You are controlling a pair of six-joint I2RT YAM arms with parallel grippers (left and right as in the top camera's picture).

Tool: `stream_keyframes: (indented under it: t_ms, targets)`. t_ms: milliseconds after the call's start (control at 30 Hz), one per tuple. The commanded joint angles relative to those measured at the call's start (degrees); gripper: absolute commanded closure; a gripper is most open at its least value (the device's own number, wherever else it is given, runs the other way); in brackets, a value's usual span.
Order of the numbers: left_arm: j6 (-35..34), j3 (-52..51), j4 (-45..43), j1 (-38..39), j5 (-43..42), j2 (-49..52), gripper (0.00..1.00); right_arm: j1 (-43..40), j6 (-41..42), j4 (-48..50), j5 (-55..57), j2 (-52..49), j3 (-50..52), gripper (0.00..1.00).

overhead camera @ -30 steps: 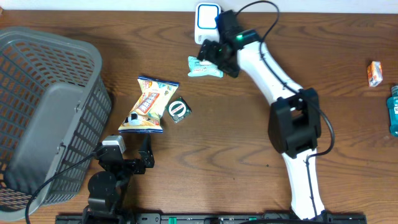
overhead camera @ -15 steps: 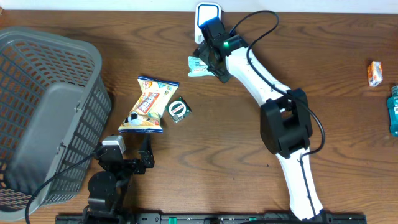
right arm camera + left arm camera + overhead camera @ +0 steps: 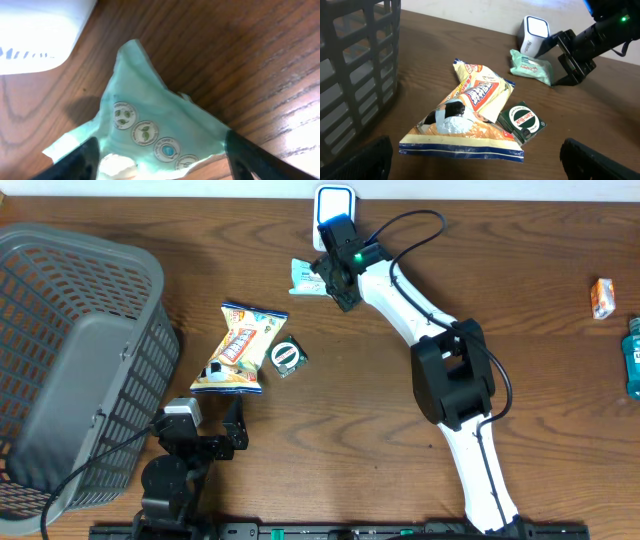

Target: Scan the item barcode

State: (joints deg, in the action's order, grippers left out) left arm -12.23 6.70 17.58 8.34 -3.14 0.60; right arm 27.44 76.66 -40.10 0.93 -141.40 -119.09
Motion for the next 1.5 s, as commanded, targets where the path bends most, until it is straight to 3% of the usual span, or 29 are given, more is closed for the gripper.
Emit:
stream_keyframes:
  t_ms: [0, 133, 267, 333, 567, 667, 700, 800, 900, 933, 1067, 1233, 1333, 1467]
  targets:
    - [-0.1, -1.0, 1.2, -0.3, -0.5, -0.2, 0.02, 0.3, -5.8, -1.5, 0.5, -2.2, -0.1, 0.34]
    - [-0.1, -1.0, 1.2, -0.3, -0.5, -0.2, 0.02, 0.0, -15.4, -5.9, 1.6, -2.2, -0.1, 0.52]
    - [-0.1, -1.0, 1.2, -0.3, -0.5, -0.2, 0.02, -0.4, -23.1, -13.2, 4.1, -2.2, -0.1, 0.84]
    - [-0.1, -1.0, 1.2, -0.3, -0.5, -0.2, 0.02, -0.7, -24.9, -17.7, 5.4, -1.9, -0.2, 0.93]
    - [-0.1, -1.0, 1.2, -0.3, -0.5, -0.2, 0.02, -2.7, -39.7, -32.7, 11.3, 2.2, -0.2, 0.97]
    - [-0.1, -1.0, 1.2, -0.3, -0.5, -0.2, 0.02, -3.4, -46.4, -37.3, 13.2, 5.8, -0.2, 0.91]
    - [-0.1, -1.0, 1.2, -0.3, -0.5, -0.2, 0.02, -3.4, -49.1, -38.0, 13.4, 7.2, -0.2, 0.83]
    - [-0.1, -1.0, 1.2, -0.3, -0.5, -0.2, 0.02, -3.5, -56.5, -39.0, 13.4, 11.3, -0.2, 0.37]
    - [-0.1, -1.0, 1.2, -0.3, -0.5, -0.2, 0.02, -3.5, -56.2, -39.2, 13.0, 15.5, -0.2, 0.3]
    - [-0.1, -1.0, 1.2, -0.3, -0.5, -0.2, 0.02, -3.5, -54.7, -39.4, 12.7, 16.9, -0.2, 0.18]
    - [-0.1, -1.0, 1.2, -0.3, -0.5, -0.2, 0.02, -3.5, -45.4, -43.1, 12.1, 22.3, 0.0, 0.15]
    - [-0.1, -1.0, 1.2, -0.3, -0.5, -0.2, 0.02, -3.9, -46.1, -41.3, 7.0, 28.9, 5.7, 0.07]
    - [-0.1, -1.0, 1.2, -0.3, -0.5, -0.2, 0.02, -4.9, -45.2, -33.7, 3.9, 33.6, 16.5, 0.01]
    - [-0.1, -1.0, 1.2, -0.3, -0.5, -0.2, 0.02, -5.1, -39.3, -18.8, 0.4, 35.5, 30.4, 0.01]
